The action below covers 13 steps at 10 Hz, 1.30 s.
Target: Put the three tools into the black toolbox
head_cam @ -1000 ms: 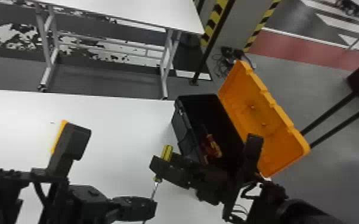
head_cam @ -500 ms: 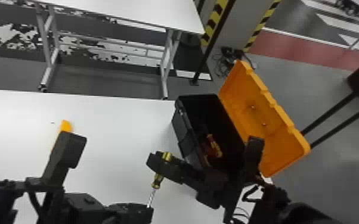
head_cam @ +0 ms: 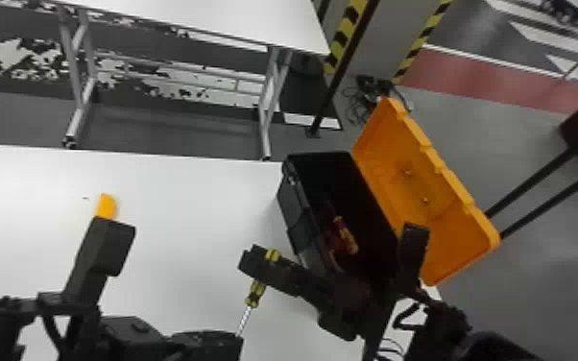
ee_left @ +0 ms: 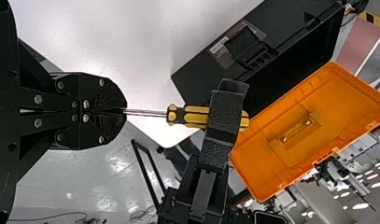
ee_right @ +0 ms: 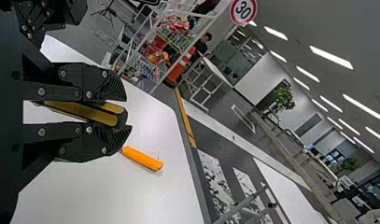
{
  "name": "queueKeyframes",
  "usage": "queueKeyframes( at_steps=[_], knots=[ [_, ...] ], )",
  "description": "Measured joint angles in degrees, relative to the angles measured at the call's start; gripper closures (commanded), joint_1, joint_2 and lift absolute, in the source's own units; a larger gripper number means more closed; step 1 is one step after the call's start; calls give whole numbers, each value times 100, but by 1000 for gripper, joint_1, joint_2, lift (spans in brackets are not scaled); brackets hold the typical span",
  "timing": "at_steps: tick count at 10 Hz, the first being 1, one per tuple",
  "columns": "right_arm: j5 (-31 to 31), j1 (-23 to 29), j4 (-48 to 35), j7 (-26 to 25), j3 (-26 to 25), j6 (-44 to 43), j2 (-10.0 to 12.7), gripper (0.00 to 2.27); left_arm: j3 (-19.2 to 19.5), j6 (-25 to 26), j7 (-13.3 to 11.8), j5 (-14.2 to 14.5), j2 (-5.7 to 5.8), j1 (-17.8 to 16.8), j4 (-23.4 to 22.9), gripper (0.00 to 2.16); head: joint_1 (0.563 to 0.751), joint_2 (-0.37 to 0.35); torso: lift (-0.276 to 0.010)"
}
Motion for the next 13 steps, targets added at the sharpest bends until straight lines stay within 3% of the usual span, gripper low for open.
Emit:
queueKeyframes(
  at_steps=[2,5,9,11,13],
  knots=[
    [-46,52,-6,-21,-62,-19,-1,2243,14,1,-14,-9,0,77,-13,-2,695,-350,-51],
    [-223,90,-64,-46,-362,46,-3,2243,167,0,-58,1,0,263,-53,29,695,-350,-51],
    [-514,22,-721,-417,-1374,237,-213,2243,566,0,2,-41,39,752,-124,29,695,-350,-51],
    [-885,-94,-1042,-688,-1890,273,-274,2243,603,0,52,-250,49,884,-109,29,695,-350,-51],
    [-893,-330,-1222,-832,-2246,205,-320,2246,600,0,297,-502,78,1002,-14,29,695,-350,-51]
  ],
)
